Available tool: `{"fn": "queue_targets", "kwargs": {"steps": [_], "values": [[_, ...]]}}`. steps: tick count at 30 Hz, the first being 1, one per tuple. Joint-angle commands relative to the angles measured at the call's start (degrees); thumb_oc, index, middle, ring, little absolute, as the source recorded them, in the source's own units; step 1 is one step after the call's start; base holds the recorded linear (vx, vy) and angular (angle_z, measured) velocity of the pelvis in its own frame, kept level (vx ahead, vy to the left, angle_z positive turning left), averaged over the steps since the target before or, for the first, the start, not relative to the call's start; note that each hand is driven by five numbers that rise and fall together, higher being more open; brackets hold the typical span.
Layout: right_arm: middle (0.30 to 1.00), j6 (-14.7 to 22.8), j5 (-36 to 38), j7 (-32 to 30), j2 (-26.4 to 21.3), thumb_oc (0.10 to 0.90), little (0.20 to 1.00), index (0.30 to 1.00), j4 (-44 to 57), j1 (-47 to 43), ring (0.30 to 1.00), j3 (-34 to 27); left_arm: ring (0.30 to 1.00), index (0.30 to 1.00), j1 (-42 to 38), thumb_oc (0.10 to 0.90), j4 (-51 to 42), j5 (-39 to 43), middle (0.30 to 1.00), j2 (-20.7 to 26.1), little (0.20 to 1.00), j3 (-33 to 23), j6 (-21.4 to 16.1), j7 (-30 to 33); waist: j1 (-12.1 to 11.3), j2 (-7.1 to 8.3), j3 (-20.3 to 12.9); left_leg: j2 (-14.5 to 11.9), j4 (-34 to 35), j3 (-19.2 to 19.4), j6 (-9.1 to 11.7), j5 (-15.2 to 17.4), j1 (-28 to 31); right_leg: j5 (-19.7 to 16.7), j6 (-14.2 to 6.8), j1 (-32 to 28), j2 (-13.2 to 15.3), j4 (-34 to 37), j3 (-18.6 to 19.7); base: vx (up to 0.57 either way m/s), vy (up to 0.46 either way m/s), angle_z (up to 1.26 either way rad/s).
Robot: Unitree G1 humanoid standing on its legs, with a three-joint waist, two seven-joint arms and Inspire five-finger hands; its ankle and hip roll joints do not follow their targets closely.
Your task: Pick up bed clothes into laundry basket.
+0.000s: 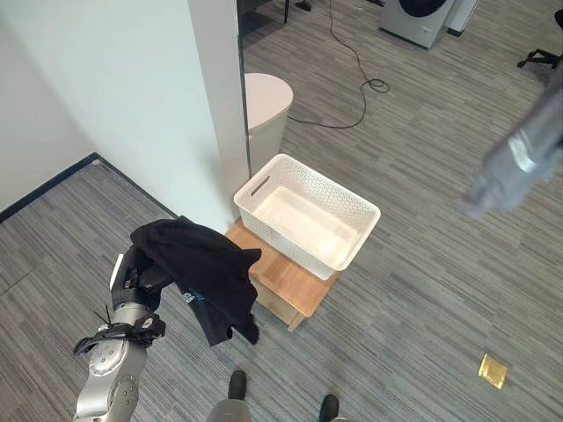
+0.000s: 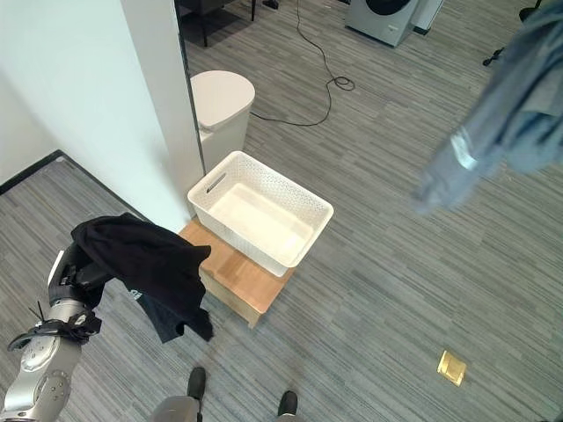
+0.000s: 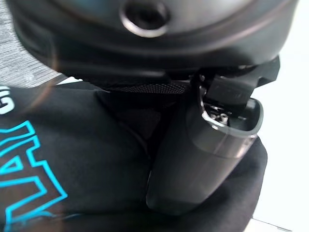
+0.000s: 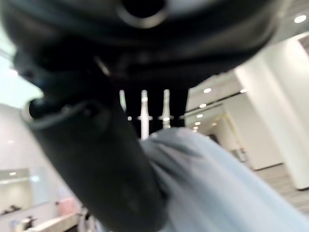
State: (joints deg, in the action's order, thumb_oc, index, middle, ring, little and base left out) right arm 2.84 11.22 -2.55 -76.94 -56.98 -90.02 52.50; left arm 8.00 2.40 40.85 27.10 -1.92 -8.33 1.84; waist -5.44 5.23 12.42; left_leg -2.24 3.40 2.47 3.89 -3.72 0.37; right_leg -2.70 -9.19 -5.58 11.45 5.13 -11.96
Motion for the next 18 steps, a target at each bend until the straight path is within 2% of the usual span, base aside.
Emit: {"fn": "queue_targets", "kwargs": {"steps": [1, 13, 18], "values": [[0.3, 2.28, -1.77, -5.49, 2.26, 0.4, 0.3, 0.3, -1.12, -11.54, 0.3, 5.15, 0.3, 0.3, -5.23, 0.4, -6.77, 2.46, 0.3, 2.4, 0.3, 0.15, -6.62, -2.4, 0.29, 3.3, -6.71, 0.58, 1.6, -0.23, 0.06, 2.08, -1.19, 0.76, -0.48, 3.2, -1.19, -2.81, 2.41, 0.0, 0.0, 0.0], [0.3, 1.31, -4.91, -4.69, 14.21, 0.4, 0.3, 0.3, -5.74, -14.8, 0.3, 7.71, 0.3, 0.3, -5.76, 0.4, -6.39, 3.67, 0.3, 1.95, 0.3, 2.77, -6.28, -2.81, -1.62, 3.63, -5.96, 0.53, 1.6, -0.7, 0.16, 1.71, -1.98, 0.24, -0.39, 3.2, -1.47, -1.42, 2.07, 0.0, -0.001, -0.01], [0.3, 0.53, -7.22, -4.76, 18.42, 0.4, 0.3, 0.3, -9.18, -16.75, 0.3, 9.33, 0.3, 0.3, -5.62, 0.4, -6.81, 4.1, 0.3, 2.46, 0.3, 3.62, -5.95, -3.26, -3.01, 3.3, -5.38, 0.64, 1.6, -1.21, 0.32, 1.2, -3.12, 0.1, -0.33, 3.6, -1.5, -0.84, 1.53, 0.0, -0.003, 0.01]]}}
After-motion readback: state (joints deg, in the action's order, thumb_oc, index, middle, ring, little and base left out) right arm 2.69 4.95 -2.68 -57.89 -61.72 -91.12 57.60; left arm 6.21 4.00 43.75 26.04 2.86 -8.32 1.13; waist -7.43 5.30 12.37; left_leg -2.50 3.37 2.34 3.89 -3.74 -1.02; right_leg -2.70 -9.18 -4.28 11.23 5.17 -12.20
